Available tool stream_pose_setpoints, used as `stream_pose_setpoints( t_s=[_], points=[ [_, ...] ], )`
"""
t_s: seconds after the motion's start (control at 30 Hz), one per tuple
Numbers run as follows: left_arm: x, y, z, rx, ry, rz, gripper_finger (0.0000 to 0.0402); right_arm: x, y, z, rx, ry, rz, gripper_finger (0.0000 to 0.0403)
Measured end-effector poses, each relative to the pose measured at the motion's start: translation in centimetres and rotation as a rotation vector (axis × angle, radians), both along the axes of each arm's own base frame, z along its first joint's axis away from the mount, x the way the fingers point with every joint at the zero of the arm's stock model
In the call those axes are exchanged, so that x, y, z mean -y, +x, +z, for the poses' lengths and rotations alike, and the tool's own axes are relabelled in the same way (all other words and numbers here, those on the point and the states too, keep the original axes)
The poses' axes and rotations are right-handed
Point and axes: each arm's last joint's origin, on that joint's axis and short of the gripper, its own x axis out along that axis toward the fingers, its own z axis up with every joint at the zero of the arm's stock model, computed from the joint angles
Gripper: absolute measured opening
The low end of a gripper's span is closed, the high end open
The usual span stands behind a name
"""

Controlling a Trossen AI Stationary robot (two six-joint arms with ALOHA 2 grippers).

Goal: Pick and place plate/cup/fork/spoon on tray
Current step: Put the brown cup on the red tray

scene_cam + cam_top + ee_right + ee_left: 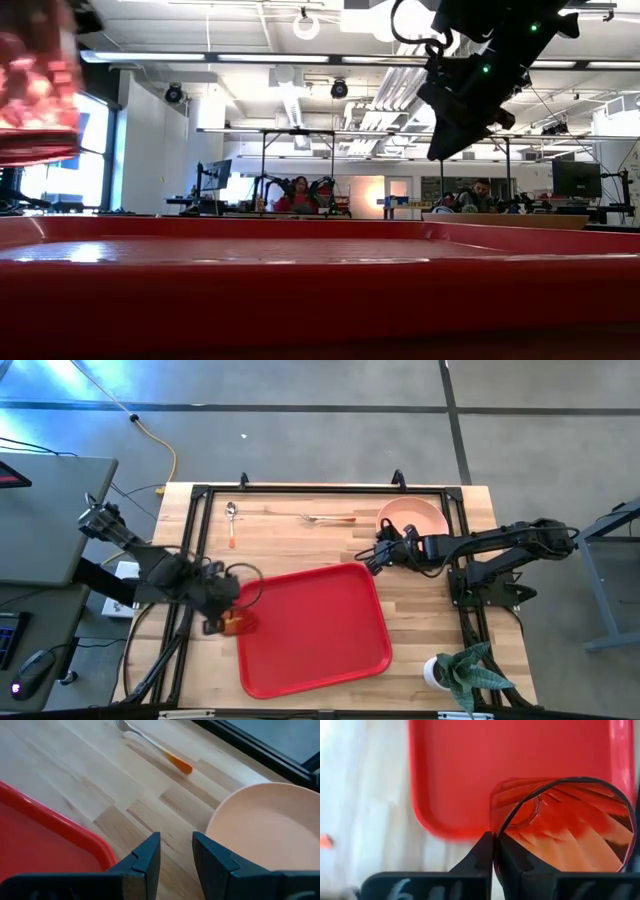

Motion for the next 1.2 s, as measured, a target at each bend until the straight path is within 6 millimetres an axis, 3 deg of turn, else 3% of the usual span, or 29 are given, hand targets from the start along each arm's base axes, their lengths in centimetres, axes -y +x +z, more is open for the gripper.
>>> stream_pose_setpoints(
  t_s=[0.1,0.23,0.43,0.8,1.2],
  points=[
    [-0.8,2.4,-0.6,0.02,0.032,-0.031,0.0004,0.0,0.0,0.0,-0.006,-0.005,0.003,0.0106],
    [-2.2,4.7,-2.4,-0.083,0.072,-0.078,0.0004,0.0,-0.2,-0.1,-0.031,-0.006,0.002,0.0106],
    [-4.5,6.7,-4.8,-0.252,0.108,-0.132,0.0005,0.0,-0.7,-0.4,-0.069,0.01,-0.021,0.0106],
    [-7.9,8.3,-5.6,-0.252,0.052,-0.169,0.0007,-0.2,-1.4,-0.7,-0.112,0.061,-0.064,0.0106],
    [-9.9,8.9,-5.6,-0.2,0.142,-0.303,0.003,-0.4,-2.2,-1.0,-0.174,0.051,-0.103,0.0106]
  ],
)
